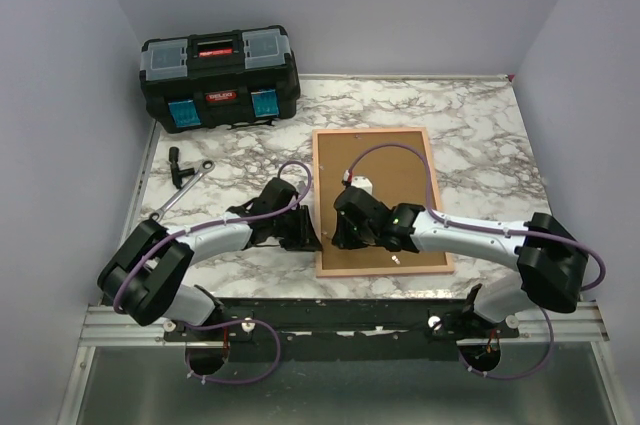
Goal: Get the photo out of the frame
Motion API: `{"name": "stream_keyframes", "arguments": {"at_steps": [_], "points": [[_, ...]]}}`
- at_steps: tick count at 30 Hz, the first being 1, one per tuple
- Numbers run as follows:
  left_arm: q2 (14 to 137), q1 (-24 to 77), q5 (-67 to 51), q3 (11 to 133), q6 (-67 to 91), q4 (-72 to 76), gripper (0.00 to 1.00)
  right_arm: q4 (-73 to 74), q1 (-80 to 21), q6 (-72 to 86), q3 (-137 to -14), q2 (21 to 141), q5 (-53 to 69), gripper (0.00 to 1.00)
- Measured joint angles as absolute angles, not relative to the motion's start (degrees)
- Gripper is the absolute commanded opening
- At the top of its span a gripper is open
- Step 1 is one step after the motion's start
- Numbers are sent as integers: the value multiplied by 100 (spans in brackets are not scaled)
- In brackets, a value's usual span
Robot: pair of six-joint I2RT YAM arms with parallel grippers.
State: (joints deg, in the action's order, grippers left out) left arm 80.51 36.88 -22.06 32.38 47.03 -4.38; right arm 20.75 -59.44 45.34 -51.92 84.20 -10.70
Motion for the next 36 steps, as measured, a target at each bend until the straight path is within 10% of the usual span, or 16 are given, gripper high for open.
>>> {"name": "stream_keyframes", "arguments": {"at_steps": [36], "points": [[8036,3715,-2121,3166,4838,-357,25,1719,-6080,4541,-5218,8656,-1579,1]]}}
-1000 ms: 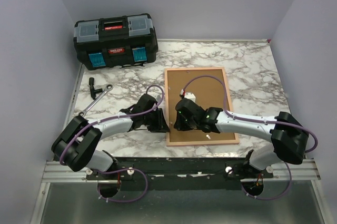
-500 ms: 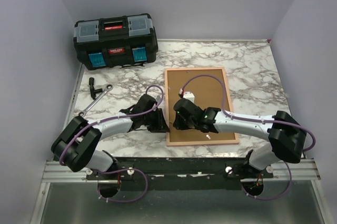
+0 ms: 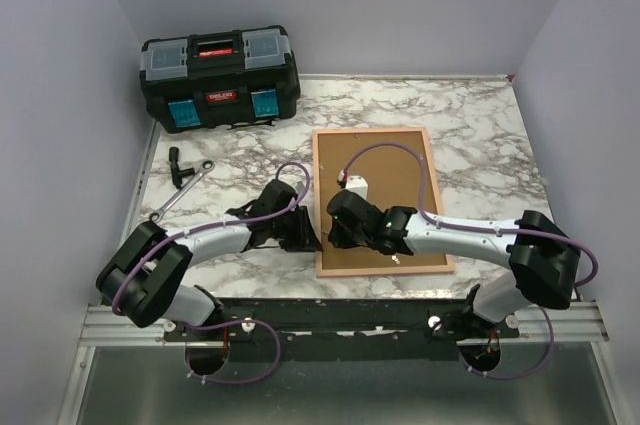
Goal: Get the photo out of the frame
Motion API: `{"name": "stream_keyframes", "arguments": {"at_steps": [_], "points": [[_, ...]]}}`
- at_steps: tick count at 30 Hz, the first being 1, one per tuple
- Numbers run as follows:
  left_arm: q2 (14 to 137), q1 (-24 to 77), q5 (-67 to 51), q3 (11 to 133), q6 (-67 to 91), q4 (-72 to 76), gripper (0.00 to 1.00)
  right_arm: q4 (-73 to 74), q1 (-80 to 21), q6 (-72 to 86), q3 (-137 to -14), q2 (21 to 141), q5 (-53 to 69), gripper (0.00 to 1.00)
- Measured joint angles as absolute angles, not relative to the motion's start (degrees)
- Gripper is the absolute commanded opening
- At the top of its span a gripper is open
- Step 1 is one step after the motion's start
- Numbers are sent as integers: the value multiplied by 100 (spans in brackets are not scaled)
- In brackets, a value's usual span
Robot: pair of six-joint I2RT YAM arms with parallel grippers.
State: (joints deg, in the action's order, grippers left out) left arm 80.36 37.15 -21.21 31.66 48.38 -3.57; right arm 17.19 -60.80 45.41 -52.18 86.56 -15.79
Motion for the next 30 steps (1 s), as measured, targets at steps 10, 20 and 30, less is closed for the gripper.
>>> {"name": "stream_keyframes", "arguments": {"at_steps": [10,20,30], "points": [[7889,3715,-1962,3041,4893,-252,25,1686,-6149,4501,-5249,8700,-1863,1],[7885,3715,-1946,3052,4860,-279,30,1647,-6106,4449,-5249,8602,-2158,1],[7793,3706,-1852,3577,4370,-1009,52,1188,-5019,3946,-5249,8390,-1365,1]]}}
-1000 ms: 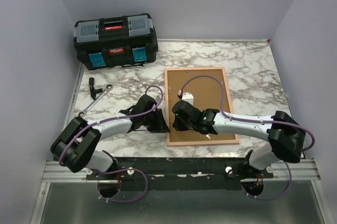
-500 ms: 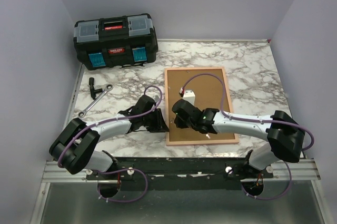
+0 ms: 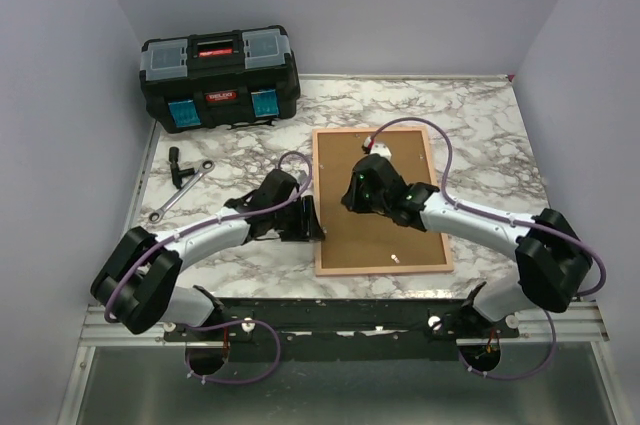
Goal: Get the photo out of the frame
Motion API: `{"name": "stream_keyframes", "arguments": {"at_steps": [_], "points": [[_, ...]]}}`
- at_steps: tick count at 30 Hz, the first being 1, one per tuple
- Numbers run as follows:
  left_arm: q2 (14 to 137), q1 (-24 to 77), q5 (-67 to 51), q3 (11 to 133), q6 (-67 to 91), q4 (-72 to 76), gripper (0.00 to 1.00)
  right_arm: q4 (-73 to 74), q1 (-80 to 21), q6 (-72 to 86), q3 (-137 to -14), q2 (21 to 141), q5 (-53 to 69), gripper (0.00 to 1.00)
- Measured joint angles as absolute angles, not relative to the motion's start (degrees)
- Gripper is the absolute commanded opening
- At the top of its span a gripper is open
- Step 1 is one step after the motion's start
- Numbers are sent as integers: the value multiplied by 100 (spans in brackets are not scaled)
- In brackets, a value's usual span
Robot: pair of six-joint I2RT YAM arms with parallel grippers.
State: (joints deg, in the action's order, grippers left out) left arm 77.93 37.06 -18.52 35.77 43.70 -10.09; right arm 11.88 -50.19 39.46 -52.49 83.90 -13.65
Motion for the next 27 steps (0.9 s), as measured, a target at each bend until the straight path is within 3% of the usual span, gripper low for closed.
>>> {"name": "stream_keyframes", "arguments": {"at_steps": [7,19,27], "points": [[7826,3610,-1859,4007,4132,-1173,54,930,-4097,3417,-5728,9192,-939,1],[8997,3173,-2045,4687,3959,-1623,34,670,-4119,2847,-7091,10696,-851,1],[9054,3162,-2117,4539,4230,-1409,31,443,-4117,2836,-7210,10890,-851,1]]}}
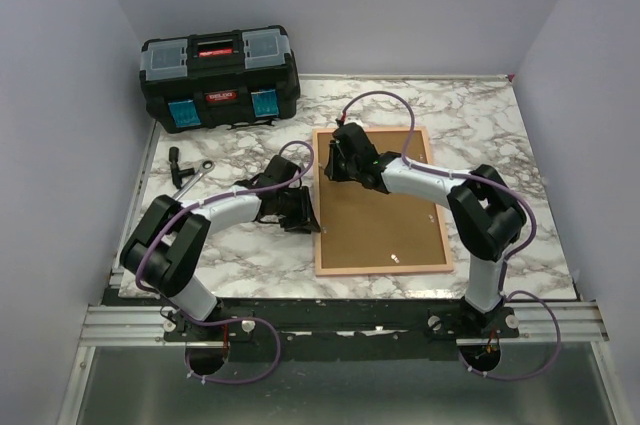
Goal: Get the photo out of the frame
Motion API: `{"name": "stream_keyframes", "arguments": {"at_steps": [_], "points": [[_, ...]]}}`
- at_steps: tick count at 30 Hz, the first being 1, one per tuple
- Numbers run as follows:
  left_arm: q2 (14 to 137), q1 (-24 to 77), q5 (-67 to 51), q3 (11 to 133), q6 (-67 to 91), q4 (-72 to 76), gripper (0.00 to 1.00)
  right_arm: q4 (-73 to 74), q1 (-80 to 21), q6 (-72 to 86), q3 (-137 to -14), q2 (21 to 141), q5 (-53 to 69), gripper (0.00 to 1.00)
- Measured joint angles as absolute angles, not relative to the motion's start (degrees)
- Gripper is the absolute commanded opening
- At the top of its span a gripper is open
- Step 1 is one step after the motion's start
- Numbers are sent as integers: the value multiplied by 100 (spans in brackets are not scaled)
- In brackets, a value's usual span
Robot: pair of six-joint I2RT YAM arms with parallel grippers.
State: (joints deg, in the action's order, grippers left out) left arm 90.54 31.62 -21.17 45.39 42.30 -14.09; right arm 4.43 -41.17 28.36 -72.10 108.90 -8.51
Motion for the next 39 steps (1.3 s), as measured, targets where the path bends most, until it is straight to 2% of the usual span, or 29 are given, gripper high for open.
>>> {"name": "stream_keyframes", "arguments": {"at_steps": [23,32,37,39], "points": [[8934,3155,-2141,4250,4320,-987,33,644,-4165,2814,-7452,11006,-1173,1],[8871,3157,-2093,4241,4263,-1070,44,869,-4152,2897,-7773,11102,-1221,1],[8591,3162,-2053,4357,4145,-1614,59,1094,-4152,2908,-7612,10320,-1232,1],[8366,3162,-2045,4587,4088,-1868,62,1151,-4152,2908,-7345,9741,-1280,1]]}}
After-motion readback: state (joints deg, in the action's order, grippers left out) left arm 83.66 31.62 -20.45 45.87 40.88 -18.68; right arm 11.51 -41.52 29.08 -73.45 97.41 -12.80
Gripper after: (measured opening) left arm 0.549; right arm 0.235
